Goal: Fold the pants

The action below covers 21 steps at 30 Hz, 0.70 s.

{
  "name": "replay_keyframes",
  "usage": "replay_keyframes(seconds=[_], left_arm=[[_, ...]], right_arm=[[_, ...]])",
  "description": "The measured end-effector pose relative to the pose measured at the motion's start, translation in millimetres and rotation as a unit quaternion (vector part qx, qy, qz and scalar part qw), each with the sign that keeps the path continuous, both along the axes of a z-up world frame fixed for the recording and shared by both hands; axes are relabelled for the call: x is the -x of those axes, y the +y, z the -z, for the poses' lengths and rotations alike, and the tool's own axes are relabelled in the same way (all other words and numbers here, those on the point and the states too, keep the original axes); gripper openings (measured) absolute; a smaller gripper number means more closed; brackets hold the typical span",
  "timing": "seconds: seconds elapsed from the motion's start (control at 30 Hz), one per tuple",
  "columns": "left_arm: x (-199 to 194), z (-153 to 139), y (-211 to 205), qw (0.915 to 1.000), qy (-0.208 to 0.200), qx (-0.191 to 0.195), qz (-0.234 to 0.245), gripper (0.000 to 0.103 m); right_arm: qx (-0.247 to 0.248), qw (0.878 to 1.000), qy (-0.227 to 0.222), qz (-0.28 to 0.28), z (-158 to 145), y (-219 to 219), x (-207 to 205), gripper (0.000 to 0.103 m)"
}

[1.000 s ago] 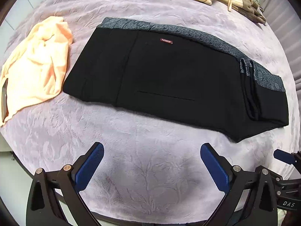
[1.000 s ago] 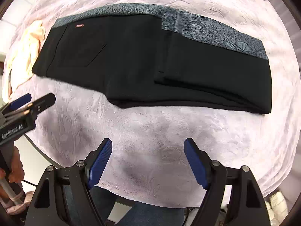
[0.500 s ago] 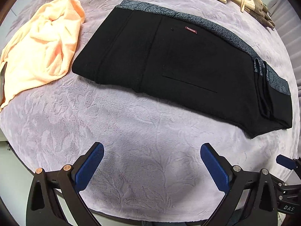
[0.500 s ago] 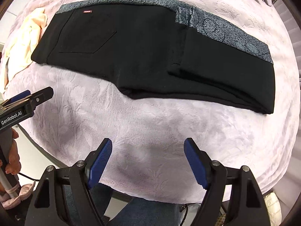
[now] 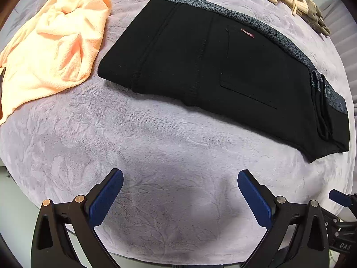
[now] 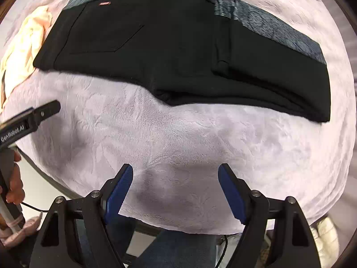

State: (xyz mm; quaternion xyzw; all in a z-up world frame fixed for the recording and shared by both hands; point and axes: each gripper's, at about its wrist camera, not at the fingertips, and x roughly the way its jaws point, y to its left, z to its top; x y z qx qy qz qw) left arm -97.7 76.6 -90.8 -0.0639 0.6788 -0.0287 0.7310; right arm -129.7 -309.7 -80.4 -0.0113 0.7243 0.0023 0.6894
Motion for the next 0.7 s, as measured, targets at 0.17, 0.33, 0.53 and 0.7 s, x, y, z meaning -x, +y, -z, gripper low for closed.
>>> replay_keyframes(seconds=[0.17,0.33,0.53,0.7], left_arm=[[-8,-10,16,0.9993,-0.026,0.027,-0.003,0.103],[-18,-20,29,0.9953,-0.055,0.077,-0.019,0.103],[-26,-19,35,0.9949,-0.055,0.078,-0.033,0.103],[-29,-21,34,0.9951,-0.055,0.071,-0.041,0.103]], right_arm=[[-0.006,1.000,-0.004,0.026,-1,0,-1,0.081],[-0.011,0.999,-0.004,0.030,2,2,-2,0.081],[-0.015,0.999,0.000,0.031,10,-4,-1,0.081],[-0.020,0.999,0.002,0.039,8,-13,-2,0.081]])
